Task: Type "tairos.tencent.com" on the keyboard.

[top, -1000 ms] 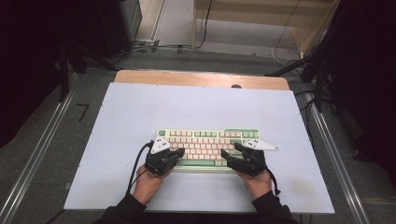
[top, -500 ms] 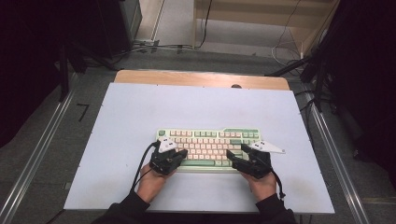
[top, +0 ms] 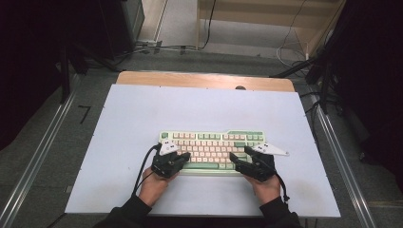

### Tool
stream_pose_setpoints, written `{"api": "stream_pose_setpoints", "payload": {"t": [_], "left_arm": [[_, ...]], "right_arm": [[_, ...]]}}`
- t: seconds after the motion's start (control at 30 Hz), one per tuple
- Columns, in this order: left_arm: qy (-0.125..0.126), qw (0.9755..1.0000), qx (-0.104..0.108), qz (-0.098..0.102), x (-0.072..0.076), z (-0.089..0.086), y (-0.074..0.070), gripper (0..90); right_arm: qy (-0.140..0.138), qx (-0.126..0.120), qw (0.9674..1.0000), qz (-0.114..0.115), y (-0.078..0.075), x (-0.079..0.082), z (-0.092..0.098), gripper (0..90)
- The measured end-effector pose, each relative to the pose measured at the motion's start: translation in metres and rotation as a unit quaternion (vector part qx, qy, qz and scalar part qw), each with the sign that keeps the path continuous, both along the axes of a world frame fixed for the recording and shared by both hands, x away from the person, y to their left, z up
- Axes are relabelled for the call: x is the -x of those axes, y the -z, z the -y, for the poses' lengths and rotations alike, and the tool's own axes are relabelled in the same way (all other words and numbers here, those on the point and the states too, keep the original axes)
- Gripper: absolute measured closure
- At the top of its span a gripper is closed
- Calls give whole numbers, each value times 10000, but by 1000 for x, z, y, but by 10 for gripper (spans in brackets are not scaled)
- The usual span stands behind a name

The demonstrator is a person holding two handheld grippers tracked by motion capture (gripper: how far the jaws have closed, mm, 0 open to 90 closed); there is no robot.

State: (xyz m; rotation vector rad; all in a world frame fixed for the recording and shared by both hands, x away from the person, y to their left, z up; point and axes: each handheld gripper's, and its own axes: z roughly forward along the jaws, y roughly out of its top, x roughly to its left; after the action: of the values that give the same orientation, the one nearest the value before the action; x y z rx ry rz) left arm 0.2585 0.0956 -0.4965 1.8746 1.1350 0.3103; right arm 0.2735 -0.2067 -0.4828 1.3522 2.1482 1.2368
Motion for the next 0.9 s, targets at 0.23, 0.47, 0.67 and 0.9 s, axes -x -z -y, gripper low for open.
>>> {"api": "stream_pose_setpoints", "payload": {"t": [0.23,0.47,0.67,0.9], "left_arm": [[-259,9989,171,338,1,-5,-4,659],[-522,9974,144,469,1,-7,-4,446],[-862,9940,225,634,3,-14,-7,436],[-910,9937,148,640,8,-16,-5,436]], "right_arm": [[3,4,10000,5,0,0,1,311],[21,12,10000,19,0,0,2,329],[-4,35,10000,36,0,0,1,397],[-122,97,9997,176,-1,-2,-3,636]]}}
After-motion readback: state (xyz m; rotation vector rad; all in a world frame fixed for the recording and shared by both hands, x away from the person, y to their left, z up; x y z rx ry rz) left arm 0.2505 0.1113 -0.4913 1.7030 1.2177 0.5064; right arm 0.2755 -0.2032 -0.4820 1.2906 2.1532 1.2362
